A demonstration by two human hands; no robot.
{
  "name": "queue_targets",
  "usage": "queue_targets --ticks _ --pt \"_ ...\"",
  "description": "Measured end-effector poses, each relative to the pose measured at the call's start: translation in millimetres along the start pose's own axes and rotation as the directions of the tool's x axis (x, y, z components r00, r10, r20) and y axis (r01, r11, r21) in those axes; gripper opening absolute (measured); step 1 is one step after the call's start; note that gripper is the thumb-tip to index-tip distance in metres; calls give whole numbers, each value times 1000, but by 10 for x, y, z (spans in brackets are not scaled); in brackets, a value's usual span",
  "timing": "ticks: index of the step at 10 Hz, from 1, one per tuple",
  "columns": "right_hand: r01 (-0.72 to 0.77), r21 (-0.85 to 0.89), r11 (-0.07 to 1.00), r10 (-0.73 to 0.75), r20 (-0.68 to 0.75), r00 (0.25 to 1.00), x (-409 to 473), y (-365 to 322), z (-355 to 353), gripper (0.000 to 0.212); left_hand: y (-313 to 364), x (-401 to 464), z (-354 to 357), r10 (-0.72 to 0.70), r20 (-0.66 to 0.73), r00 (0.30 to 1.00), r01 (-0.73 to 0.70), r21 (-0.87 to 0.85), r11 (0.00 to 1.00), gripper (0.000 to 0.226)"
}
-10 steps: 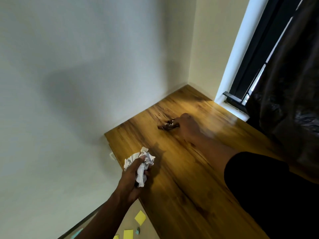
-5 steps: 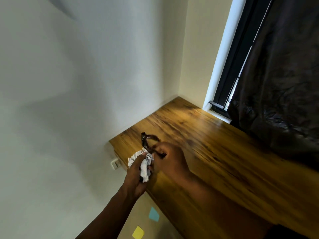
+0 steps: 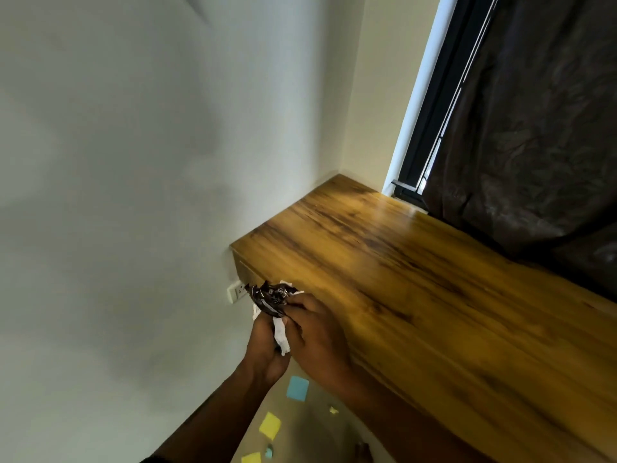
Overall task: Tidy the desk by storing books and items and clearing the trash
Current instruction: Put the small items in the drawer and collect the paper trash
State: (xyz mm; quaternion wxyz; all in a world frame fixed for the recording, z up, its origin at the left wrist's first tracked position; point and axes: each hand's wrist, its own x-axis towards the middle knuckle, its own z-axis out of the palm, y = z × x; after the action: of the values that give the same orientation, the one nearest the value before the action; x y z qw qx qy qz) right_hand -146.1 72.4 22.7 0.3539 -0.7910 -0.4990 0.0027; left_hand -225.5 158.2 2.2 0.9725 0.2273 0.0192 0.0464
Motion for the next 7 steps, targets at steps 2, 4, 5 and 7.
queue_targets --ticks 2,4,5,7 --pt "23 -96 995 -16 78 997 -353 -181 82 35 -123 -221 22 208 -573 793 -249 7 968 67" --pt "69 -210 975 -42 132 990 -739 -221 348 34 -393 -481 -244 178 -596 783 -169 72 983 50" --pt "55 -174 983 -30 145 989 -999 -149 538 30 -602 -660 -545 136 -662 737 -152 33 988 44" --pt "-54 19 998 47 281 959 -1653 162 1027 22 -1177 -1013 -1155 58 -789 612 -159 -51 986 22"
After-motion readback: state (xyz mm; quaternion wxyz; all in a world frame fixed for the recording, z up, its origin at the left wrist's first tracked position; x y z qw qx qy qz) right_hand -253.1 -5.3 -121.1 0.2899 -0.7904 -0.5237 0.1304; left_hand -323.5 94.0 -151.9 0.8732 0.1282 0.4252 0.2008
